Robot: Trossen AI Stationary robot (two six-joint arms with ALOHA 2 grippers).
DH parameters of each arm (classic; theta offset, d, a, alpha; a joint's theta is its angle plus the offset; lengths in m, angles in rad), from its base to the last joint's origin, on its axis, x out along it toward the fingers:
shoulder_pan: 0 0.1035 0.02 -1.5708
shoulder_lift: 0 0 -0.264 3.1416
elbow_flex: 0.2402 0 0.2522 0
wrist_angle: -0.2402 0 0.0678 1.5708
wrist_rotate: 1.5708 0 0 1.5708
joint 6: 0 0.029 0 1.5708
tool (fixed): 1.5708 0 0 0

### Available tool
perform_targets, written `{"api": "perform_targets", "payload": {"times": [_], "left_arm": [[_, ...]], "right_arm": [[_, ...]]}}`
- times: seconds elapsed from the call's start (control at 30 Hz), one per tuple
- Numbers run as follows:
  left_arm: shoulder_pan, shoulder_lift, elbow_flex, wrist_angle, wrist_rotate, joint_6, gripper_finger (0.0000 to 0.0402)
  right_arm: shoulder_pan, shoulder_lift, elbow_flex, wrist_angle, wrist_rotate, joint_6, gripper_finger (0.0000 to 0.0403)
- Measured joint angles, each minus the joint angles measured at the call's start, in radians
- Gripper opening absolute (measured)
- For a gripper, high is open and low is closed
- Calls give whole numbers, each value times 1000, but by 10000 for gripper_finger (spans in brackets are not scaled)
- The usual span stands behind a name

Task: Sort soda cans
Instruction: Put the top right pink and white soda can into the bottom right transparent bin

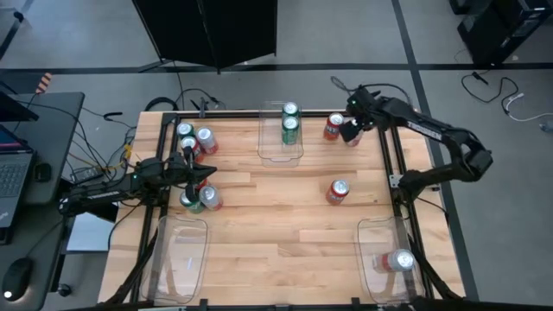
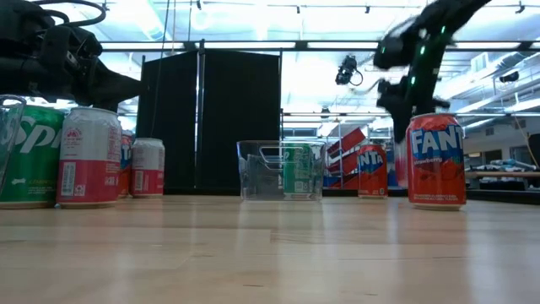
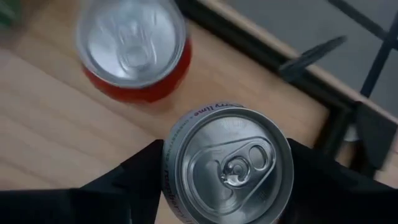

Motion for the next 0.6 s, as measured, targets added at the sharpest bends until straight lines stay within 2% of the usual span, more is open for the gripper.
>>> {"api": "perform_targets", "payload": {"times": [0.13, 0.23, 0.37, 0.6], "left_arm": [[0, 0, 0, 0, 0, 0, 11], [0, 0, 0, 0, 0, 0, 11], [0, 0, 0, 1, 0, 0, 11], [0, 0, 0, 1, 0, 0, 11]], "right_arm": [[59, -87, 97, -168, 1, 64, 269], [149, -152, 176, -276, -17, 124, 269], [310, -223, 242, -405, -16, 227, 269], [620, -281, 251, -518, -18, 446, 269]]}}
